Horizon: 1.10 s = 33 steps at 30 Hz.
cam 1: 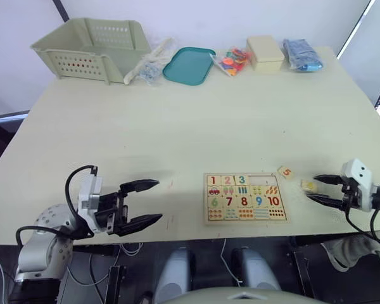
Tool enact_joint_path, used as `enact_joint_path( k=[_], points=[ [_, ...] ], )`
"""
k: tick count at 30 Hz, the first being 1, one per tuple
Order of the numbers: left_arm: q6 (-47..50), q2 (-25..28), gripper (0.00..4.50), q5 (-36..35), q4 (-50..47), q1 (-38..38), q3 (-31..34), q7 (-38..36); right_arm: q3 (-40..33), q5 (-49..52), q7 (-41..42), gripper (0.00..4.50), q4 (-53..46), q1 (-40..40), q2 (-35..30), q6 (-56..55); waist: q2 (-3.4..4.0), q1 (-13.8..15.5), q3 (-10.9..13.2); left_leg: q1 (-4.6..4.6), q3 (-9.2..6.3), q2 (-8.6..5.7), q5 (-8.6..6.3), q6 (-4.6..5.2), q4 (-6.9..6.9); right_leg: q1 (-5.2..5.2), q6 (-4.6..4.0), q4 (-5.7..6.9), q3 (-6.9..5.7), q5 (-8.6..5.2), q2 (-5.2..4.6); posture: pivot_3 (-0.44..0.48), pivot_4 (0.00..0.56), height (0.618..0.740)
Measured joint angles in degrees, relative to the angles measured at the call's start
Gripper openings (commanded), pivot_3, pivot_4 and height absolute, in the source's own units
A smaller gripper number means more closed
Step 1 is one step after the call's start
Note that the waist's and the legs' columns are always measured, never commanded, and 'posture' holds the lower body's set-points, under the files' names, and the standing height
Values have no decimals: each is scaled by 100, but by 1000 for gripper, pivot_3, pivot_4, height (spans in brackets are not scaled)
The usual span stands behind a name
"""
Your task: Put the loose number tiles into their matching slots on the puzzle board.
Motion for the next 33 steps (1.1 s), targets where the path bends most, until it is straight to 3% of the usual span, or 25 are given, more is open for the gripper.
enact_joint_path(
  k=[10, 13, 17, 25, 28, 33],
  points=[
    [-78, -3, 4500, 3, 4, 90, 8, -58, -4, 6, -8, 3367, -19, 73, 18, -126, 0, -4, 0, 4, -1, 0, 0, 0, 0, 3, -1, 0, -1, 0, 0, 0, 150, 740],
    [-167, -7, 4500, 7, 55, 124, 10, -108, -9, 26, -23, 2627, -26, 105, 21, -159, 0, -4, 0, 4, -1, 0, 0, 0, 0, 3, -1, 0, -1, 0, 0, 0, 150, 740],
    [-151, -5, 4500, 7, 74, -12, 4, -54, -12, 46, -50, 874, -33, 141, 47, -215, 0, 4, 0, 4, -1, 0, 0, 0, 0, 5, 0, 0, -1, 0, 0, 0, 150, 740],
    [-246, -17, 4500, 12, 259, 61, 5, -183, -12, 51, -89, 854, -347, 264, 19, -84, 1, -8, 0, 5, -1, 0, 0, 0, -1, 4, 0, 0, -1, 0, 0, 0, 150, 740],
    [-320, -21, 4500, 10, 272, 107, 16, -234, -13, 60, -115, 854, -928, 353, -202, 256, 7, -4, 3, 4, -1, 1, 0, 0, 1, 4, 0, 1, 0, 0, -1, 0, 150, 740],
    [-435, -21, 4500, 9, 299, 257, 101, -347, -99, 542, -106, 854, -2819, -16, -1154, 1757, 29, -16, 11, 2, -8, 7, 0, 0, -3, -5, -15, 1, -2, -9, 3, 0, 150, 740]
  ],
)
